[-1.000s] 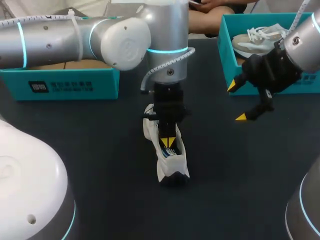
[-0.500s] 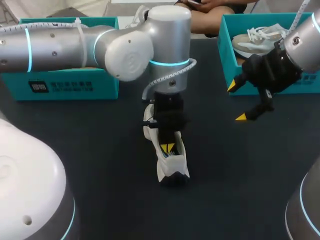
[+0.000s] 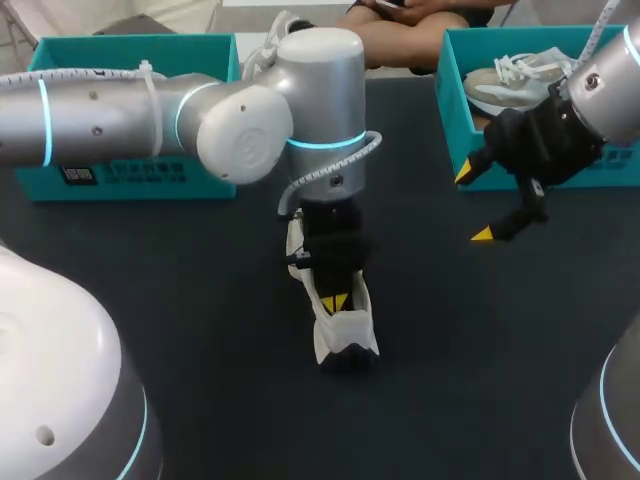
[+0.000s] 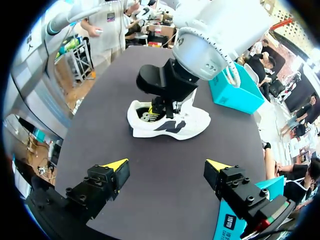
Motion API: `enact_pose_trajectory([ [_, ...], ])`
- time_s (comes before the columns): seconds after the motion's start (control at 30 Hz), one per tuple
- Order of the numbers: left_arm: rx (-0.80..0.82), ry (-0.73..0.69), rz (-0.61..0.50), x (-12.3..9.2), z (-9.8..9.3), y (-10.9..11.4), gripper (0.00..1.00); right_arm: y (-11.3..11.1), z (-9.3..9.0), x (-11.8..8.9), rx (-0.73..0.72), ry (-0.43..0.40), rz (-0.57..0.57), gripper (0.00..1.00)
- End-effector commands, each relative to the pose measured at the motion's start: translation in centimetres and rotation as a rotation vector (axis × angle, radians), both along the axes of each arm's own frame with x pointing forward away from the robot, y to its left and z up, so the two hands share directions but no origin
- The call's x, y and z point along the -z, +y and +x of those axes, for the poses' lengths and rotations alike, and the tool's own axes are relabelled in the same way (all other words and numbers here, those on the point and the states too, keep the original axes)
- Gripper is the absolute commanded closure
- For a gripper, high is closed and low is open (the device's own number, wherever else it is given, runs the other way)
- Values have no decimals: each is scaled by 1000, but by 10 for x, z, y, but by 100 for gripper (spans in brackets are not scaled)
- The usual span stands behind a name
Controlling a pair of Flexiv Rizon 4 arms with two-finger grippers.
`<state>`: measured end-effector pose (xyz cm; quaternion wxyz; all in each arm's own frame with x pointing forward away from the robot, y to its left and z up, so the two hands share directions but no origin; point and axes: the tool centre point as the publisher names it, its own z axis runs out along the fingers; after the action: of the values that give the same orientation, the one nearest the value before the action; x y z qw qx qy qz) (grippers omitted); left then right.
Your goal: Take the shoe out of the shoebox, open the shoe tongue, remove and reinsert the insole, then place the shoe into the shoebox
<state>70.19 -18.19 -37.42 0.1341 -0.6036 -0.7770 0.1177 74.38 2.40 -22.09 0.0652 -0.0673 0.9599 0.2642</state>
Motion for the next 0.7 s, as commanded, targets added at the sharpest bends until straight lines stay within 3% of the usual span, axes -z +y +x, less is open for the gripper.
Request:
enact_pose_trajectory([
  [0.03,7,-28,14,-20,-2,9,100,1,0,1,2,-2,-3,0],
  [0.7,27,-23,49,32,-9,3,100,1,0,1,2,-2,-3,0],
])
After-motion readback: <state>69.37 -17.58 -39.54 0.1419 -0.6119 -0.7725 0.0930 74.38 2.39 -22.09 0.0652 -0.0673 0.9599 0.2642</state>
